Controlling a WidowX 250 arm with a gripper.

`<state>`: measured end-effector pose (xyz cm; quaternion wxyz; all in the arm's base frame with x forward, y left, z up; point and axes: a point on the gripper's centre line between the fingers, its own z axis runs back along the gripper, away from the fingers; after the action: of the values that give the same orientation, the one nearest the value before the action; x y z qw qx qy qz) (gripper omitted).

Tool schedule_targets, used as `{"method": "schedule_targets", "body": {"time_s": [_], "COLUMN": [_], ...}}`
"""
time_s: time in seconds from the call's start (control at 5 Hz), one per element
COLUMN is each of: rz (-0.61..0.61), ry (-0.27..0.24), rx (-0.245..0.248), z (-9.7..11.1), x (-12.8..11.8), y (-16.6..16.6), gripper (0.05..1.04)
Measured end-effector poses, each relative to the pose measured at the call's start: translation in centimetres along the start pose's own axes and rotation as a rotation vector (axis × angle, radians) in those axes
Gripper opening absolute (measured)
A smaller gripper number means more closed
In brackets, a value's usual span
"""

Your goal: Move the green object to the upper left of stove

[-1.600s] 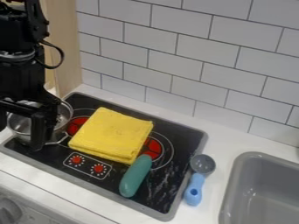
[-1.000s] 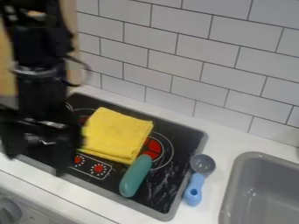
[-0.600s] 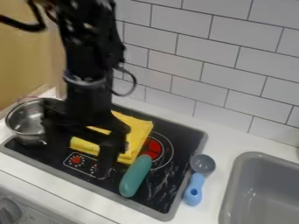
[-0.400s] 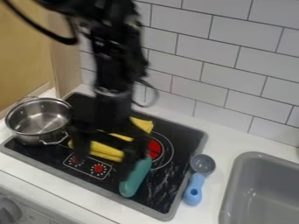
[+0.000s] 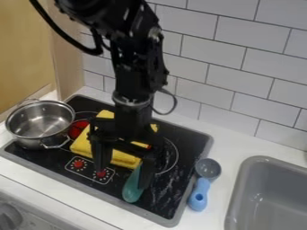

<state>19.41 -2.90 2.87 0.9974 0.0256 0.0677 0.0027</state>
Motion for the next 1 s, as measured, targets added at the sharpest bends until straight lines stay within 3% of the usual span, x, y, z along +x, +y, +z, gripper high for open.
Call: {"method": "schedule_targets", "body": {"time_s": [0.2, 0.4, 0.6, 0.8, 1.0], "rz": [-0.019, -0.022, -0.023, -0.02, -0.028], "ry": [0.034, 0.038, 0.033, 0.019, 0.019], "rx": [0.007, 0.01, -0.011, -0.018, -0.03], "z": [-1.4, -2.2, -2.6, -2.5, -2.5], "x": [0.9, 1.2, 1.4, 1.7, 1.6], "y": [-0.6, -0.7, -1.1, -1.2, -1.3], "gripper": [0.998, 0.998, 0.937, 0.651, 0.428]}}
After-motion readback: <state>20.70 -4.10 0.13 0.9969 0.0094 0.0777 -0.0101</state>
